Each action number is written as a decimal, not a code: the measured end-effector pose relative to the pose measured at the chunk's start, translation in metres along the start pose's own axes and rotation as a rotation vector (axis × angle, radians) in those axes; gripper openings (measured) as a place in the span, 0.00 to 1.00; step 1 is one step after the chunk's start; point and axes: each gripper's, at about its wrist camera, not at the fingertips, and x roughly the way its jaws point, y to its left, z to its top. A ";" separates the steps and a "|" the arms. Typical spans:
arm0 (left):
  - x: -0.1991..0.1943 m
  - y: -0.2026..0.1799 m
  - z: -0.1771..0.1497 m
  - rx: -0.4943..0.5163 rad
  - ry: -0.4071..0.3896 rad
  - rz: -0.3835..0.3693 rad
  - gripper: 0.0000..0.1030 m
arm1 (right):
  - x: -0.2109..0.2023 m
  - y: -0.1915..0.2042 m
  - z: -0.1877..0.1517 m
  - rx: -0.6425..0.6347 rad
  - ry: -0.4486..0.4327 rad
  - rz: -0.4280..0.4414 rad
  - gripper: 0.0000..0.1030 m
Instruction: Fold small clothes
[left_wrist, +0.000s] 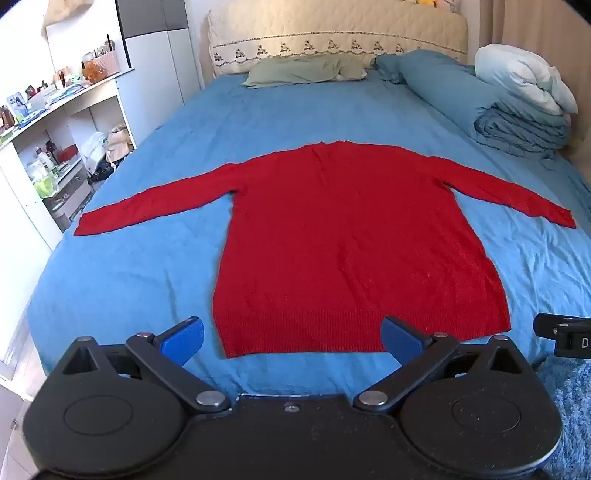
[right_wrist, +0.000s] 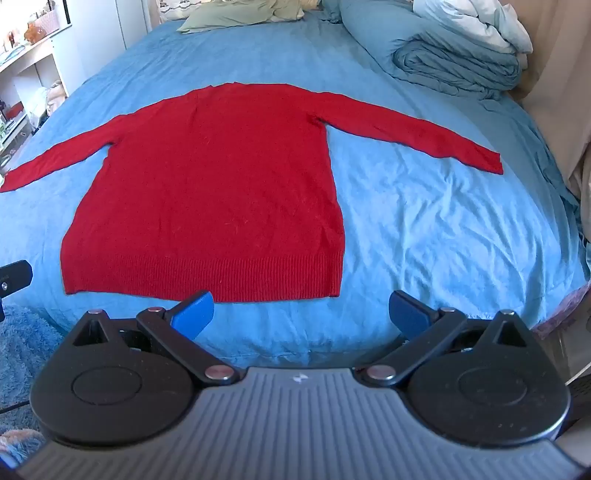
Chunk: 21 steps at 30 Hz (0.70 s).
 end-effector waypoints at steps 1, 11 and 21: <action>0.000 -0.001 0.000 0.009 -0.009 0.011 1.00 | 0.000 0.000 0.000 -0.002 0.003 0.001 1.00; -0.003 -0.003 0.007 0.017 -0.008 0.016 1.00 | 0.001 0.005 0.000 -0.002 0.007 0.007 1.00; -0.001 -0.004 0.001 0.009 -0.020 0.022 1.00 | -0.001 0.001 -0.001 0.009 0.002 0.010 1.00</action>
